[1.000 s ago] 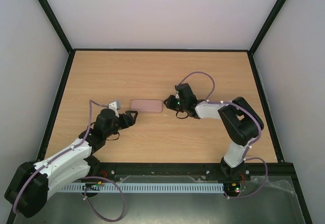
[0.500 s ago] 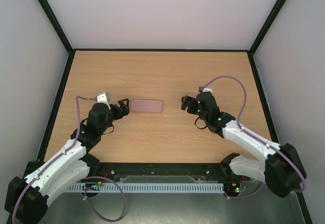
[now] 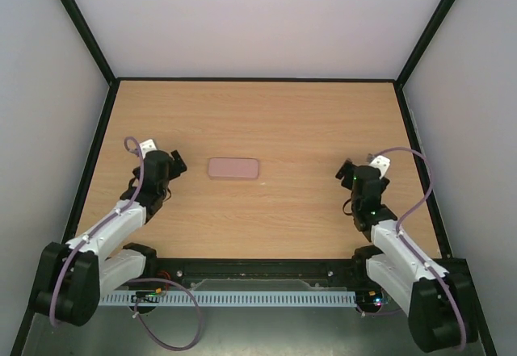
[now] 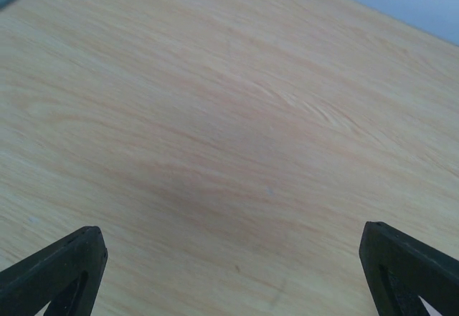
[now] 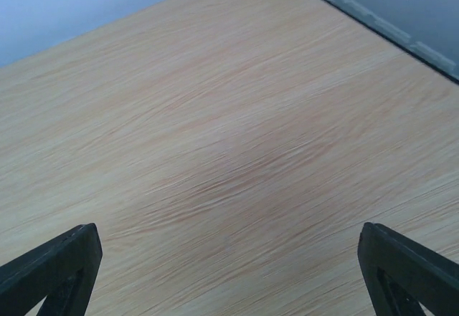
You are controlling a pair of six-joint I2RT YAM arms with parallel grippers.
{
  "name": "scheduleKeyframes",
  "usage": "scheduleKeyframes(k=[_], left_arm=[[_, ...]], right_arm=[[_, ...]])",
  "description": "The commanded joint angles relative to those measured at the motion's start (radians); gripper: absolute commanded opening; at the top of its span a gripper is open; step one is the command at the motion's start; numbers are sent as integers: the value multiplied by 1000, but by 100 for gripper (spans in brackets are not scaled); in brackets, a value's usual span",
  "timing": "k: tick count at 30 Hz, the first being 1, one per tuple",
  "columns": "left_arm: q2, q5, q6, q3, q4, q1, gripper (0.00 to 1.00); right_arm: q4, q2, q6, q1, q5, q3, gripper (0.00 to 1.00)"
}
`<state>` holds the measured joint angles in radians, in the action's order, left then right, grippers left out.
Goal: Organize the sunglasses
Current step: Reset both arms
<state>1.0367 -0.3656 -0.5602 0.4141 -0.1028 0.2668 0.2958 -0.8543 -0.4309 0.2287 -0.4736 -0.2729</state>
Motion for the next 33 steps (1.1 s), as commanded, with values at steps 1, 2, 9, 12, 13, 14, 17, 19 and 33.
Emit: scheduleKeyframes(k=[1,2,9,12,13,14,17,19,33], left_arm=[[40,-75,160,-3,-203,-57,100],[51,-78,175,-1,-223,-74,99],[127,-45,286,-9,-415,-187,99],[183,-25,324,-41,-524,-230,99],[211,-11,318,-50,-554,-245,99],[232,18,303,-55,-577,-270,99],[315,99,281,-71,-694,-293,99],[362,126,289,-39,-702,-294,99],[446,45,364,-36,-890,-296,99]], right_arm=[[339,-76,81,-88,12,60,98],[375,-127,91,-100,3,52,99],[642,-452,80,-133,-86,31,99],[714,-480,85,-134,-101,39,99],[677,-484,84,-135,-109,13,99],[699,-493,99,-135,-116,22,98],[770,-469,116,-134,-125,67,99],[814,-454,119,-134,-129,92,99],[1300,-713,286,-132,98,181,99]])
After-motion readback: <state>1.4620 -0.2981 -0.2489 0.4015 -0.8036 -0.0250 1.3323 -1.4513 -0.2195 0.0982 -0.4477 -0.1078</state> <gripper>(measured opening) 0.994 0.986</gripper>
